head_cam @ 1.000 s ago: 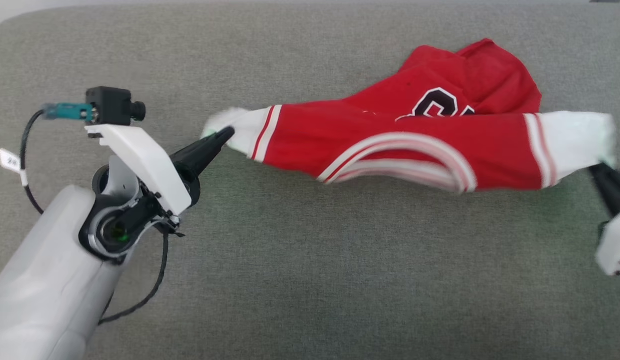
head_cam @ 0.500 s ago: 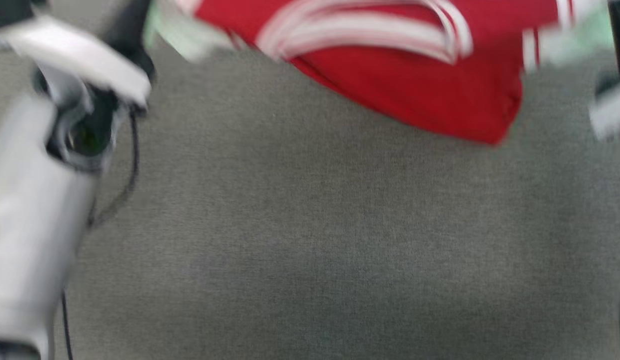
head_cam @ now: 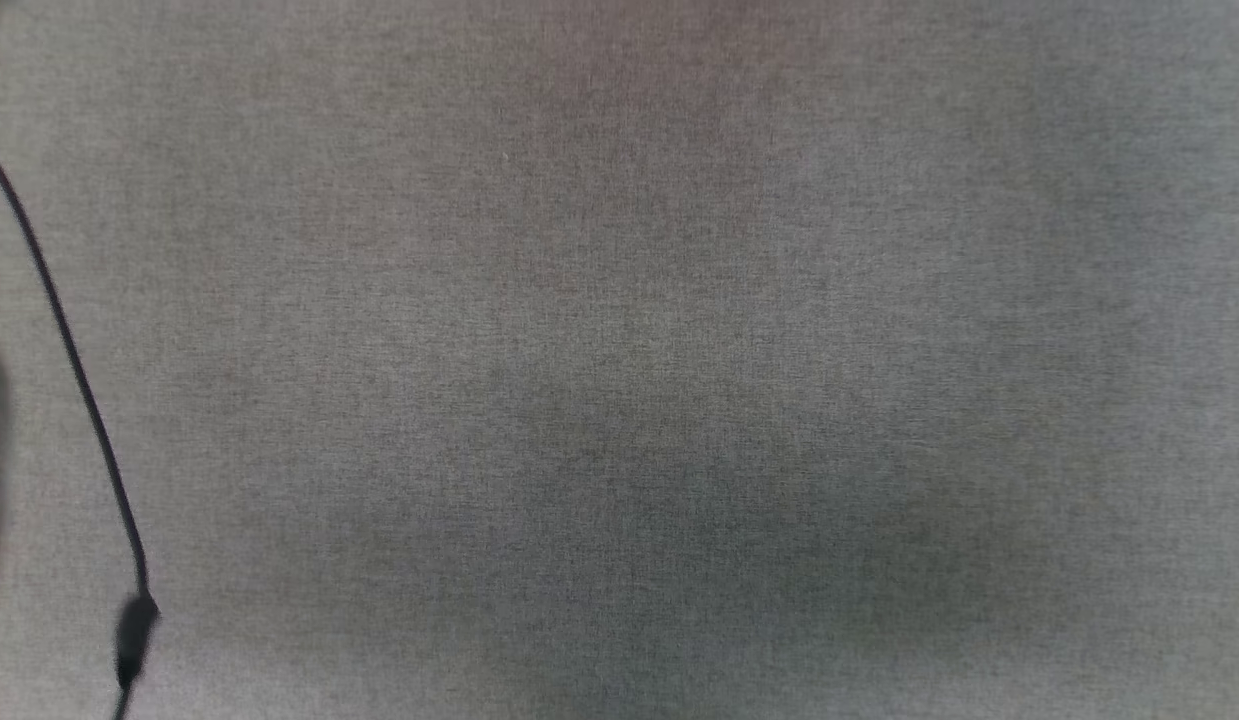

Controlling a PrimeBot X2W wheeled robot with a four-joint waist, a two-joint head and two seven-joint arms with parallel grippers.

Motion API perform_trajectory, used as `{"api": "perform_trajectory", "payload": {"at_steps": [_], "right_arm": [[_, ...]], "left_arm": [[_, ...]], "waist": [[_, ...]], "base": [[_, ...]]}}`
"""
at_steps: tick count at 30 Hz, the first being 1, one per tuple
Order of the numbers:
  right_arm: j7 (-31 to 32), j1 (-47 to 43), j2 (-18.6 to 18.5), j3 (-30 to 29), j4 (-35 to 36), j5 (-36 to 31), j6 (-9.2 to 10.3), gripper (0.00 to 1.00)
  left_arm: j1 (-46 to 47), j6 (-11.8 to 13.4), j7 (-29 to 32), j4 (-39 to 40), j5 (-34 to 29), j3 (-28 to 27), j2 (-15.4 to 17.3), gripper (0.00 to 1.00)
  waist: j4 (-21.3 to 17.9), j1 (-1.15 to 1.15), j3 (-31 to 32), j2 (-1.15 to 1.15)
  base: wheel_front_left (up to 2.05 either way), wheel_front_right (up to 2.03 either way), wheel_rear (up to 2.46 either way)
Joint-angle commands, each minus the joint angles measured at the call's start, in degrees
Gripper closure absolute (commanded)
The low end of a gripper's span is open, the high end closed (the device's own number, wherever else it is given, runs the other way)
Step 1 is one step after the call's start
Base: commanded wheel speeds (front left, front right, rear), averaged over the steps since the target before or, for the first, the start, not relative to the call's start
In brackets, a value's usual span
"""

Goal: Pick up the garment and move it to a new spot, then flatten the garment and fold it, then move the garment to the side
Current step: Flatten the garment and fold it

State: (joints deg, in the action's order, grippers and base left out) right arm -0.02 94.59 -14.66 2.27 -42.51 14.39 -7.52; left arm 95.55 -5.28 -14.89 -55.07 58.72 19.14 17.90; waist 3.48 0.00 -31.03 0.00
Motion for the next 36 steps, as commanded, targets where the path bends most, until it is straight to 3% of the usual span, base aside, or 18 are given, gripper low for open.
{"api": "perform_trajectory", "payload": {"at_steps": [1,6,12,18,24,28,36], "right_arm": [[-1.8,2.5,-0.1,-0.3,-1.7,-1.2,0.07,1.00],[-7.5,9.2,0.8,-1.7,-10.9,-4.1,0.10,1.00],[-9.3,6.1,-0.2,3.1,-18.8,-4.9,0.09,1.00],[-10.1,-1.6,-1.8,10.5,-19.1,-0.6,0.08,1.00],[-7.4,-17.5,-6.6,18.6,-11.3,10.7,0.07,1.00],[-1.4,-30.8,-12.9,23.4,-1.3,18.4,0.07,1.00],[13.3,-59.9,-24.1,22.4,22.6,28.0,0.07,1.00]], "left_arm": [[2.4,-0.3,-0.4,0.7,-1.4,-2.5,0.9,1.00],[3.5,-1.7,-0.4,1.6,-4.4,-9.3,-0.6,1.00],[-3.2,-2.2,1.8,0.1,-1.5,-6.1,-3.4,1.00],[-13.4,-2.3,5.7,4.6,4.1,-1.6,-2.8,1.00],[-29.6,-2.3,11.7,12.2,11.6,4.0,-0.6,1.00],[-40.2,-2.3,12.3,17.6,14.8,7.9,2.1,1.00],[-59.8,-2.3,11.5,28.1,18.6,14.9,8.8,1.00]], "waist": [[0.0,0.00,-0.6,0.00],[-0.5,0.00,-0.1,0.00],[-0.1,0.00,0.8,0.00],[0.5,0.00,1.0,0.00],[0.6,0.00,4.0,0.00],[0.6,0.00,7.0,0.00],[-0.1,0.00,13.4,0.00]], "base": [[0.00,0.00,0.00],[0.00,0.00,0.00],[0.00,0.00,0.00],[0.00,0.00,0.00],[0.00,0.00,0.00],[0.00,0.00,0.00],[0.00,0.00,0.00]]}}
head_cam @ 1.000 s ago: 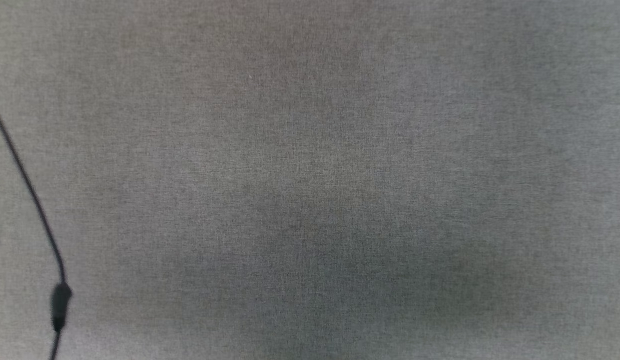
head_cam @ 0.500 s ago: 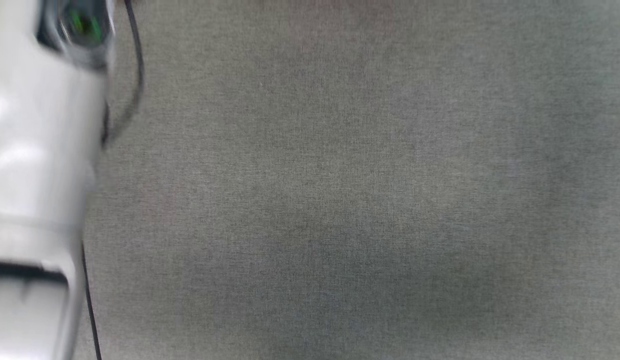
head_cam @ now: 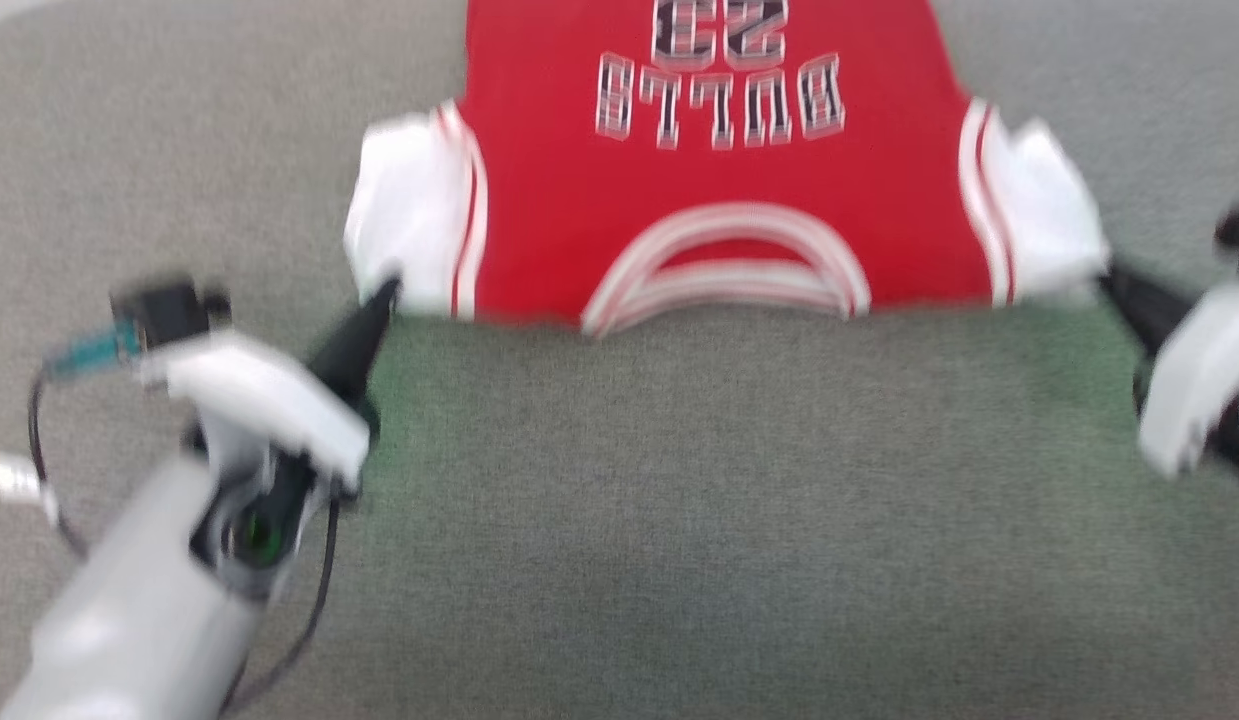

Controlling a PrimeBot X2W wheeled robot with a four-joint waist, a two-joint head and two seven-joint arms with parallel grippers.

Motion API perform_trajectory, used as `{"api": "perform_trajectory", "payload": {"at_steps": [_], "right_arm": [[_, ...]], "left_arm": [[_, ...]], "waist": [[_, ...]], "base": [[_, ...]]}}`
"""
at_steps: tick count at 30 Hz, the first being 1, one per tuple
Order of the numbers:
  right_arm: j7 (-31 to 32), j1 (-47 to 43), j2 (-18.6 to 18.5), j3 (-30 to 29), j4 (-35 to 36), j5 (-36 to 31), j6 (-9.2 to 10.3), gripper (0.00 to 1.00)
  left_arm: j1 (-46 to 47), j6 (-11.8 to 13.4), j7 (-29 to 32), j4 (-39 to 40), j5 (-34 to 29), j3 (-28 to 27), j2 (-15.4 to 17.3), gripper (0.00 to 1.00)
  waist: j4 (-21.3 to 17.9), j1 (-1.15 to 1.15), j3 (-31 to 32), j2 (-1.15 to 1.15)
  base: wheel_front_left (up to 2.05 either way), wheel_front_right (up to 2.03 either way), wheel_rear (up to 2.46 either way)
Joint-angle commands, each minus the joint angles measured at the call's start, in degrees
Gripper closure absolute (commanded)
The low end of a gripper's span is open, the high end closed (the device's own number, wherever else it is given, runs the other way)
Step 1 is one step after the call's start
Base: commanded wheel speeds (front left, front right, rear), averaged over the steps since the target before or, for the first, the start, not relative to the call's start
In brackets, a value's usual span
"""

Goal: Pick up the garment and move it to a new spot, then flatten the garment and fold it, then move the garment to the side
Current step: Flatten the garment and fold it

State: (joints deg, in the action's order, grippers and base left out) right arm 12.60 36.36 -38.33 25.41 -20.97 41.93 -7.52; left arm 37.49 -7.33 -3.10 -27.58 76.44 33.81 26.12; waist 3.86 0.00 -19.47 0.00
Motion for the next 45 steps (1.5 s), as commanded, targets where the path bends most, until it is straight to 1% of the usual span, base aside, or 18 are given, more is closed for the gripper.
{"api": "perform_trajectory", "payload": {"at_steps": [1,5,8,12,15,18,22,28,31,33,34,37,40,43,45], "right_arm": [[2.6,-5.2,-1.1,-1.7,3.7,1.0,0.07,1.00],[10.3,-17.9,-3.1,-7.2,14.9,0.4,0.07,1.00],[17.5,-26.9,-3.5,-11.1,22.5,-0.6,0.06,1.00],[26.5,-36.7,-2.6,-17.0,31.9,-1.0,0.07,1.00],[32.1,-43.3,-0.5,-22.2,38.0,-1.1,0.06,1.00],[35.9,-48.1,2.2,-27.1,43.7,-1.3,0.06,1.00],[40.0,-52.7,5.0,-30.0,49.1,-1.6,0.06,1.00],[44.0,-57.0,6.5,-33.8,55.2,-0.2,0.06,1.00],[44.2,-57.0,6.9,-34.1,55.6,-0.2,0.06,1.00],[44.4,-55.6,6.7,-32.8,54.1,0.2,0.06,1.00],[44.5,-54.7,6.1,-31.7,53.1,0.3,0.06,1.00],[44.2,-50.7,5.2,-27.8,47.6,0.9,0.05,1.00],[43.4,-46.4,3.9,-23.3,41.0,-0.3,0.05,1.00],[41.5,-43.4,3.0,-18.8,34.8,-1.3,0.05,1.00],[39.6,-41.9,3.2,-16.7,31.7,-1.4,0.05,1.00]], "left_arm": [[-3.9,-0.2,-0.6,1.9,1.2,0.6,1.6,1.00],[-12.3,-0.2,-0.7,7.1,3.3,2.2,6.2,1.00],[-18.0,-0.2,-1.2,11.3,4.6,2.8,9.8,1.00],[-24.9,-0.2,-1.3,16.5,5.1,3.9,14.2,1.00],[-29.0,-0.2,-1.9,20.1,5.4,3.9,17.1,1.00],[-32.7,1.7,-3.8,23.3,6.0,3.0,19.0,1.00],[-36.8,3.5,-5.3,27.8,6.0,3.2,20.3,1.00],[-41.4,6.1,-7.0,33.8,6.4,2.4,23.0,1.00],[-41.8,6.6,-6.8,34.9,6.6,2.4,23.2,1.00],[-40.6,6.6,-6.3,34.6,6.3,2.8,22.4,1.00],[-39.8,6.3,-6.0,34.0,6.4,3.0,21.7,1.00],[-37.6,5.6,-5.0,30.2,5.7,4.0,19.6,1.00],[-35.0,5.0,-3.9,25.8,4.9,5.4,16.7,1.00],[-32.8,4.6,-3.1,22.1,3.1,6.8,14.8,1.00],[-31.9,4.2,-2.7,20.5,2.9,7.4,13.7,1.00]], "waist": [[-0.6,0.00,2.5,0.00],[-0.7,0.00,4.2,0.00],[-0.8,0.00,5.4,0.00],[-0.5,0.00,6.7,0.00],[0.0,0.00,7.0,0.00],[0.3,0.00,7.1,0.00],[0.4,0.00,7.3,0.00],[0.8,0.00,6.7,0.00],[1.0,0.00,6.2,0.00],[0.8,0.00,5.8,0.00],[0.7,0.00,5.6,0.00],[0.2,0.00,5.2,0.00],[0.0,0.00,4.9,0.00],[0.1,0.00,4.4,0.00],[0.3,0.00,4.0,0.00]], "base": [[0.00,0.00,0.00],[0.00,0.00,0.00],[0.00,0.00,0.00],[0.00,0.00,0.00],[0.00,0.00,0.00],[0.00,0.00,0.00],[0.00,0.00,0.00],[0.00,0.00,0.00],[0.00,0.00,0.00],[0.00,0.00,0.00],[0.00,0.00,0.00],[0.00,0.00,0.00],[0.00,0.00,0.00],[0.00,0.00,0.00],[0.00,0.00,0.00]]}}
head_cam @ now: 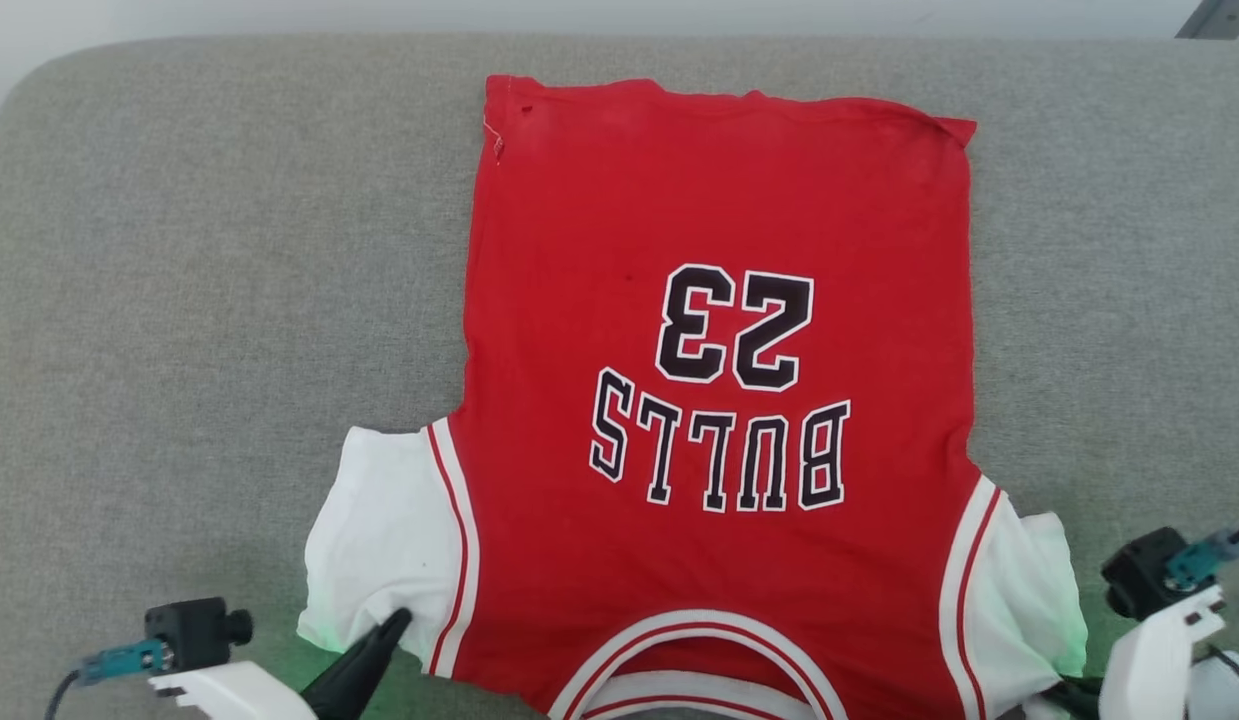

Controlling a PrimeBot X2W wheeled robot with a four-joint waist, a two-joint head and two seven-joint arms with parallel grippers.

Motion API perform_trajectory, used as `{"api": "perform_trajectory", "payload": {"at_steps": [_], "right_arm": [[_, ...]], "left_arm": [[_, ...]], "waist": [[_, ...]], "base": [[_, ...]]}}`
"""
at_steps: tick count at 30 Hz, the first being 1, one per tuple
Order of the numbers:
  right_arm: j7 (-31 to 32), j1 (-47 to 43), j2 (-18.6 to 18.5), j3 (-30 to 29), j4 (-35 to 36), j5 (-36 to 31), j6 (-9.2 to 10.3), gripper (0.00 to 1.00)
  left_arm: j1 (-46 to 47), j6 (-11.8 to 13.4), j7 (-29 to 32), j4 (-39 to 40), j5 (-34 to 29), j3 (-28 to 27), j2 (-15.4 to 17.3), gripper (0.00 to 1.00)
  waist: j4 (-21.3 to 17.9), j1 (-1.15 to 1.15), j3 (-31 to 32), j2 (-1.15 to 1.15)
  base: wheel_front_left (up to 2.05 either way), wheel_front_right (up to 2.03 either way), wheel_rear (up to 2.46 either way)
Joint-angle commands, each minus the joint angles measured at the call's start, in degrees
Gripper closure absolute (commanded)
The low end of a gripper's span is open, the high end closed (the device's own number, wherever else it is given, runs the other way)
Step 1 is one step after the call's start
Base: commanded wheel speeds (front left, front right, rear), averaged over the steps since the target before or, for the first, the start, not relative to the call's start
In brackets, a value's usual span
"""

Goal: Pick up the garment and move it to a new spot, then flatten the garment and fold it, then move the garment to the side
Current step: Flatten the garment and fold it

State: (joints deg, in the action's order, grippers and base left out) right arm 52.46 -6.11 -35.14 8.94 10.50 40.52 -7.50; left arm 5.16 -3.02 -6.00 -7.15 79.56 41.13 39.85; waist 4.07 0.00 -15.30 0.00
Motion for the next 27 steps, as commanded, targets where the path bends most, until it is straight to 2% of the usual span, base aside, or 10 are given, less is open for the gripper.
{"api": "perform_trajectory", "payload": {"at_steps": [1,5,6,7,8,13,18,20,23,27], "right_arm": [[-1.2,1.3,0.1,0.7,-1.4,-0.3,0.03,1.00],[-5.0,3.3,0.0,4.0,-5.7,-1.4,0.08,1.00],[-5.9,3.7,-0.3,4.8,-6.0,-1.5,0.08,0.73],[-6.8,4.2,-0.5,5.0,-6.1,-1.1,0.11,0.24],[-7.3,4.4,-0.9,4.9,-6.0,-0.3,0.13,0.00],[-9.2,3.8,-4.2,0.0,0.5,3.1,0.06,0.00],[-6.4,2.2,-6.6,-11.4,8.4,6.6,0.03,0.00],[-5.1,3.3,-5.7,-17.9,8.6,6.1,0.03,0.00],[-3.8,7.1,-4.9,-23.7,8.2,4.4,0.03,0.00],[-5.1,13.7,-5.4,-23.7,5.7,-0.6,0.02,0.00]], "left_arm": [[0.7,-0.4,0.3,-0.7,-0.3,0.3,-0.5,1.00],[1.8,-1.0,0.5,-2.5,-0.8,1.1,-1.8,1.00],[1.9,-1.3,0.3,-2.8,-0.8,1.1,-2.0,1.00],[1.8,-1.5,0.2,-3.1,-0.8,1.1,-2.2,1.00],[1.8,-1.6,0.0,-3.2,-0.8,1.1,-2.4,1.00],[2.0,-2.6,-1.0,-3.0,-0.7,0.9,-3.1,1.00],[2.8,-2.9,-2.2,-2.1,-2.5,1.3,-3.5,1.00],[3.3,-2.9,-2.5,-1.1,-3.3,1.5,-4.1,1.00],[4.1,-2.3,-2.6,0.5,-4.5,1.9,-4.1,1.00],[5.3,-1.7,-2.4,2.2,-5.8,2.3,-4.6,1.00]], "waist": [[0.2,0.00,-0.4,0.00],[0.4,0.00,-1.0,0.00],[0.4,0.00,-1.1,0.00],[0.4,0.00,-1.2,0.00],[0.4,0.00,-1.3,0.00],[0.9,0.00,-1.7,0.00],[1.8,0.00,-2.5,0.00],[2.7,0.00,-2.9,0.00],[4.2,0.00,-3.7,0.00],[5.8,0.00,-5.0,0.00]], "base": [[0.00,0.00,0.00],[0.00,0.00,0.00],[0.00,0.00,0.00],[0.00,0.00,0.00],[0.00,0.00,0.00],[0.00,0.00,0.00],[0.00,0.00,0.00],[0.00,0.00,0.00],[0.00,0.00,0.00],[0.00,0.00,0.00]]}}
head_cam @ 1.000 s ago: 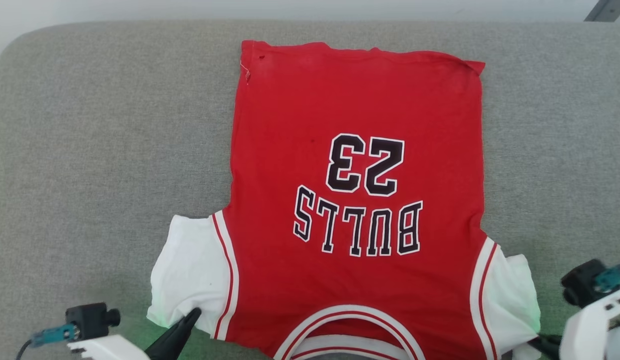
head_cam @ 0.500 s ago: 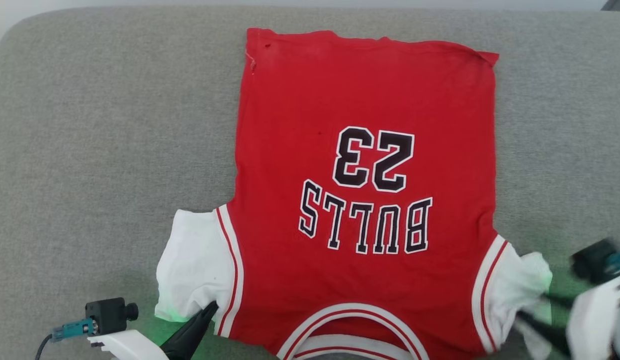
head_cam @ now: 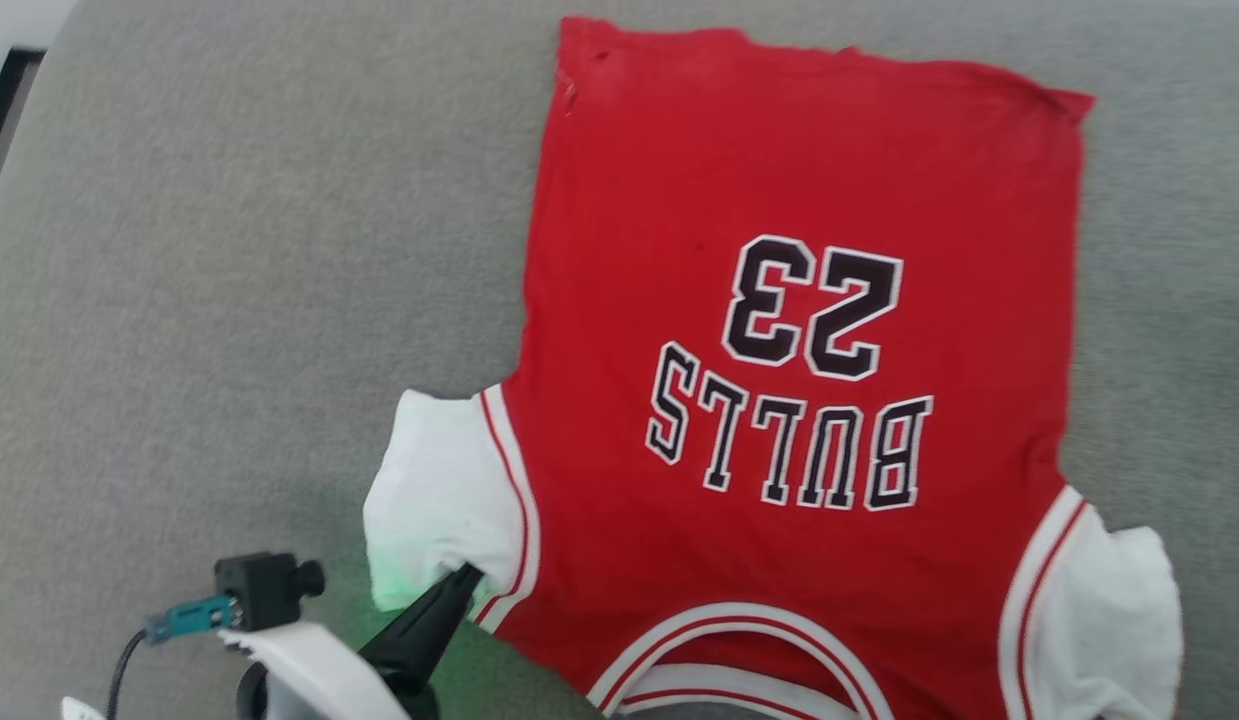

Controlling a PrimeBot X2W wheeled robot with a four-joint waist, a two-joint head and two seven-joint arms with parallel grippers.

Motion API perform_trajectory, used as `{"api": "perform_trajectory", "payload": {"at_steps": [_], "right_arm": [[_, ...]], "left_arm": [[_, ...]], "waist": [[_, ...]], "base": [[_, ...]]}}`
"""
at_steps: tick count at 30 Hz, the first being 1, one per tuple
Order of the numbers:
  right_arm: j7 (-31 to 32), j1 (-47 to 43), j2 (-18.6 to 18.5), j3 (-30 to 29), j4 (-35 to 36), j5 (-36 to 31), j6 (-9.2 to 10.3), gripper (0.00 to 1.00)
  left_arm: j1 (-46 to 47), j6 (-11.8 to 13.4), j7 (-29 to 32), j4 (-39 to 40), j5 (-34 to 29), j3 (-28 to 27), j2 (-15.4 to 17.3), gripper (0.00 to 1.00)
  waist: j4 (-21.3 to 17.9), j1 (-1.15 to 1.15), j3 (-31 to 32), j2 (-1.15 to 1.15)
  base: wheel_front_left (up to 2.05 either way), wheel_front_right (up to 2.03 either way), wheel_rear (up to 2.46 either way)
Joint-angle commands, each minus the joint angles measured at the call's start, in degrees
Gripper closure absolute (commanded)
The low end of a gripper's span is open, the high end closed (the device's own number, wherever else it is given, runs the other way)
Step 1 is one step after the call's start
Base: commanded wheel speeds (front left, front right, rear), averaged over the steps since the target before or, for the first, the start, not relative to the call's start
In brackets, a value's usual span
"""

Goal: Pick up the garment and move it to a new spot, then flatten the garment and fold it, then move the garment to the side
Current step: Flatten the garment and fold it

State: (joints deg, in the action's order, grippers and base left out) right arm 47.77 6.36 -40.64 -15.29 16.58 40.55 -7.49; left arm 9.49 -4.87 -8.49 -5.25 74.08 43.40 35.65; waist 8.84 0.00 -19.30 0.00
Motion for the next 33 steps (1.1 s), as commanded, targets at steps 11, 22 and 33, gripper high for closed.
{"api": "perform_trajectory", "payload": {"at_steps": [11,22,33], "right_arm": [[-2.6,36.1,2.4,15.1,-30.4,-12.5,0.02,0.00],[7.8,48.2,1.7,29.9,-49.5,-13.0,0.01,0.00],[4.7,48.1,-0.5,36.1,-52.4,-7.4,0.03,1.00]], "left_arm": [[4.8,1.5,0.9,5.9,-4.6,1.9,-2.1,1.00],[6.5,0.8,1.1,6.8,-6.0,3.5,-4.1,1.00],[7.2,1.3,0.9,5.5,-7.1,3.7,-4.2,1.00]], "waist": [[7.7,0.00,-7.5,0.00],[12.4,0.00,-10.6,0.00],[11.5,0.00,-9.9,0.00]], "base": [[0.00,0.00,0.00],[0.00,0.00,0.00],[0.00,0.00,0.00]]}}
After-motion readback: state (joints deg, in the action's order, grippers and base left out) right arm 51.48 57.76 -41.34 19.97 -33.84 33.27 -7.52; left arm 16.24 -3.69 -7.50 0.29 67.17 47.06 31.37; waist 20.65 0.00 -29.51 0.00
